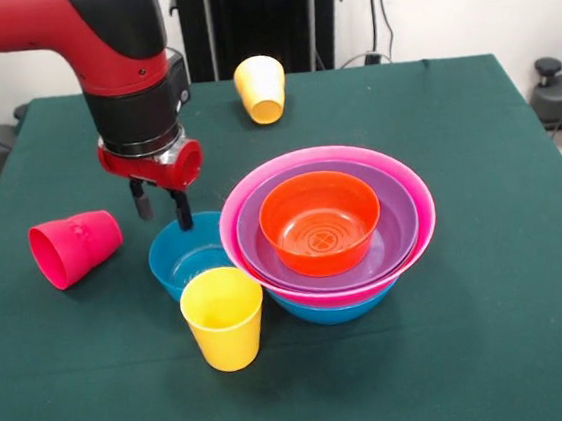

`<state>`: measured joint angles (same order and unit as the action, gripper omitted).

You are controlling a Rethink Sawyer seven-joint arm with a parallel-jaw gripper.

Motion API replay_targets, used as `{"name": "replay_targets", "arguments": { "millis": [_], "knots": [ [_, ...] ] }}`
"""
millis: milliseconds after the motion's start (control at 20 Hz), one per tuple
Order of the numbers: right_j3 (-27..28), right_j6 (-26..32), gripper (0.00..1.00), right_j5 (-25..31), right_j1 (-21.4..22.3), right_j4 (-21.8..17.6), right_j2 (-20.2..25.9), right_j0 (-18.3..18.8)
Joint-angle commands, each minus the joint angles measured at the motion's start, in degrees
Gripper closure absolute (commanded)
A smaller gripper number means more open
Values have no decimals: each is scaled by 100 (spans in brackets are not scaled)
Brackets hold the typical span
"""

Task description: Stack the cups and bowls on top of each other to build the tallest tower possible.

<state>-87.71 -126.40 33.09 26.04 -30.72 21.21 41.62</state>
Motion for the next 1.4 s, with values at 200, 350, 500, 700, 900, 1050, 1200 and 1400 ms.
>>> {"name": "replay_targets", "arguments": {
  "millis": [200, 350, 500, 700, 900, 1050, 1200, 1400],
  "knots": [
    [597, 1797, 0, 221, -471, -684, 585, -47],
    [626, 1758, 0, 293, -471, -690, 604, -60],
    [640, 1747, 0, 286, -519, -720, 638, -40],
    [689, 1739, 100, 309, -492, -890, 584, -109],
    [761, 1821, 100, 360, -487, -1023, 547, -183],
    [747, 1791, 100, 292, -447, -1083, 520, -215],
    [738, 1611, 100, 287, -373, -1053, 442, -279],
    [185, 1174, 100, 315, 166, -907, 301, -340]
  ]
}}
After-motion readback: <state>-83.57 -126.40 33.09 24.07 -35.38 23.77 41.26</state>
